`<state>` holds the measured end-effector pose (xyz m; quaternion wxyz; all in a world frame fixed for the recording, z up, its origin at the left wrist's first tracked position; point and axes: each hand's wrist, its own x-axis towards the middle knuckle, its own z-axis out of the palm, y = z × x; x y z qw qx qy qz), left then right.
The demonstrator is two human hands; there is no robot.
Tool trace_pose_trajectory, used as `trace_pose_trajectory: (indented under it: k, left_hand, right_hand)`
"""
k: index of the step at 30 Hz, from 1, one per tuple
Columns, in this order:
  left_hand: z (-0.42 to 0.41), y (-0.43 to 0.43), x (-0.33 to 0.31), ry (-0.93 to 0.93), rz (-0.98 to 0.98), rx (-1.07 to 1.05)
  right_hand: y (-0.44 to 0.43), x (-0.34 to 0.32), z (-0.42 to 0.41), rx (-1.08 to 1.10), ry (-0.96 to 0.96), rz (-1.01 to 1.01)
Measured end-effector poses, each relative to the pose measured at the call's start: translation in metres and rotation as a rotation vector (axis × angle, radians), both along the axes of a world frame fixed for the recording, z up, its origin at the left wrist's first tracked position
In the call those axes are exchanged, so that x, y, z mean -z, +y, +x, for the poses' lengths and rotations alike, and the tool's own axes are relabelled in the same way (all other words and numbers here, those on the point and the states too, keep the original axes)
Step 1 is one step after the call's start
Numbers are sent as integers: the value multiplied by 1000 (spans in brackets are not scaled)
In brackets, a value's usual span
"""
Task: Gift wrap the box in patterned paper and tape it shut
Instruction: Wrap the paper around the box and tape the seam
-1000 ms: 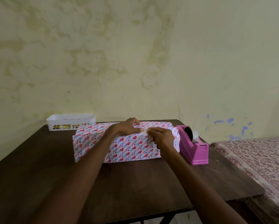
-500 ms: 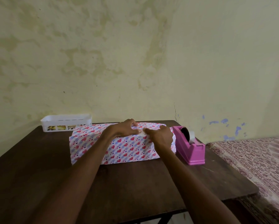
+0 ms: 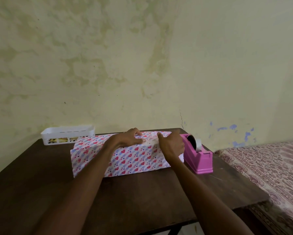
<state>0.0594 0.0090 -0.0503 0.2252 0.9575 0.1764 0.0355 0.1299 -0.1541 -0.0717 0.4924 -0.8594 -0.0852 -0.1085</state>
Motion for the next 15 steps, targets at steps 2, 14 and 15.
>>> trace_pose_trajectory:
  k: [2, 14, 15]
  left_hand:
    - [-1, 2, -4, 10, -4, 0]
    - [40, -168, 8, -602, 244, 193]
    - [48, -183, 15, -564, 228, 193]
  right_hand:
    - [-12, 1, 1, -4, -29, 86]
    - [-153, 25, 95, 44, 10, -210]
    - [-157, 28, 104, -10, 58, -244]
